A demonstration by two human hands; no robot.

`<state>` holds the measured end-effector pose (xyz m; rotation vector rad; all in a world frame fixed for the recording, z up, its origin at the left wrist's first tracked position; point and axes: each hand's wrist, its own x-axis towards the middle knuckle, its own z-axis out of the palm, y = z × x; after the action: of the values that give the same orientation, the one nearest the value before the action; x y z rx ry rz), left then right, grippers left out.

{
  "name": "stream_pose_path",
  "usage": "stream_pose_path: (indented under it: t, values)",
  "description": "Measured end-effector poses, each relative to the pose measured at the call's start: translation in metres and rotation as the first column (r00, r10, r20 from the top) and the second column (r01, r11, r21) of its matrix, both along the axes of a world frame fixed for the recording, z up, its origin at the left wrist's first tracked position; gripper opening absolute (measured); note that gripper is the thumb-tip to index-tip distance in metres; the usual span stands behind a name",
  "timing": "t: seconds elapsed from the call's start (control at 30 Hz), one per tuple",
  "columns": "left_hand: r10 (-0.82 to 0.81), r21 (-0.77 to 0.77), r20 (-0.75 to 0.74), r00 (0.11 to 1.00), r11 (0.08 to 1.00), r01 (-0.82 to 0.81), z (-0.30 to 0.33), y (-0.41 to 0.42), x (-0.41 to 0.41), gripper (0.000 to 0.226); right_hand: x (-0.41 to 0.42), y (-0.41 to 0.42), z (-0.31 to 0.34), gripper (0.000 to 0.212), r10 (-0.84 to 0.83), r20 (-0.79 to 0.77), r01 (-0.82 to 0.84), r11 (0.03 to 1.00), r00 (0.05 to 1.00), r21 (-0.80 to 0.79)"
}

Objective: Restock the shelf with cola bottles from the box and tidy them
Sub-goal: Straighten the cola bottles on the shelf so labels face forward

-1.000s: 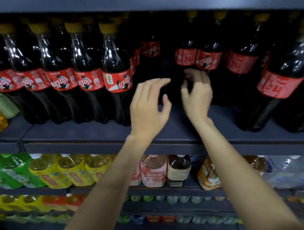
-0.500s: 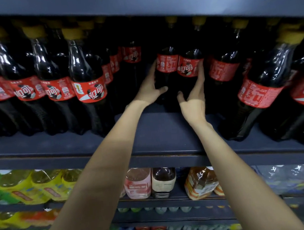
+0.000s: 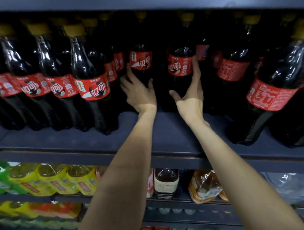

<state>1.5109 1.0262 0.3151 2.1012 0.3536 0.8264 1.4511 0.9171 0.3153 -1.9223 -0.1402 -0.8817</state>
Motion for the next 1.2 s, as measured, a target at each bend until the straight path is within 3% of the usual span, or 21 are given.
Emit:
stream_pose_path:
  t: [0.13, 0.33, 0.6, 0.73, 0.83, 0.93, 1.2]
  values:
    - [0.045, -0.051, 0.044, 0.998, 0.998, -0.042, -0.002, -0.012, 0.001, 0.082, 0.001, 0.004, 0.002, 0.100, 0.059, -0.043, -0.059, 0.998, 0.997, -0.006]
    - [0.069, 0.127, 0.172, 0.983, 0.988, -0.092, -0.006, -0.008, -0.006, 0.083, -0.001, 0.000, 0.003, 0.101, 0.141, -0.073, -0.141, 0.990, 0.987, 0.006]
    - [-0.119, 0.101, 0.144, 0.982, 0.989, 0.105, -0.004, 0.010, -0.027, 0.077, -0.004, 0.017, 0.000, 0.101, 0.219, -0.053, -0.221, 0.975, 0.974, -0.028]
    - [-0.272, 0.204, 0.225, 0.935, 0.952, 0.228, -0.009, 0.040, -0.080, 0.059, -0.005, 0.039, 0.000, 0.101, 0.276, -0.046, -0.276, 0.961, 0.960, 0.002]
    - [-0.211, 0.316, 0.421, 0.882, 0.946, 0.075, -0.012, 0.073, -0.118, 0.049, -0.002, 0.064, 0.004, 0.103, 0.329, -0.067, -0.327, 0.944, 0.942, 0.035]
    - [-0.071, 0.334, 0.476, 0.876, 0.937, -0.106, -0.007, 0.099, -0.119, 0.059, 0.001, 0.088, 0.005, 0.099, 0.323, -0.055, -0.322, 0.946, 0.945, 0.035]
    - [-0.108, 0.338, 0.448, 0.887, 0.939, -0.057, -0.004, 0.110, -0.117, 0.065, -0.002, 0.106, -0.003, 0.086, 0.211, -0.062, -0.211, 0.977, 0.976, 0.005]
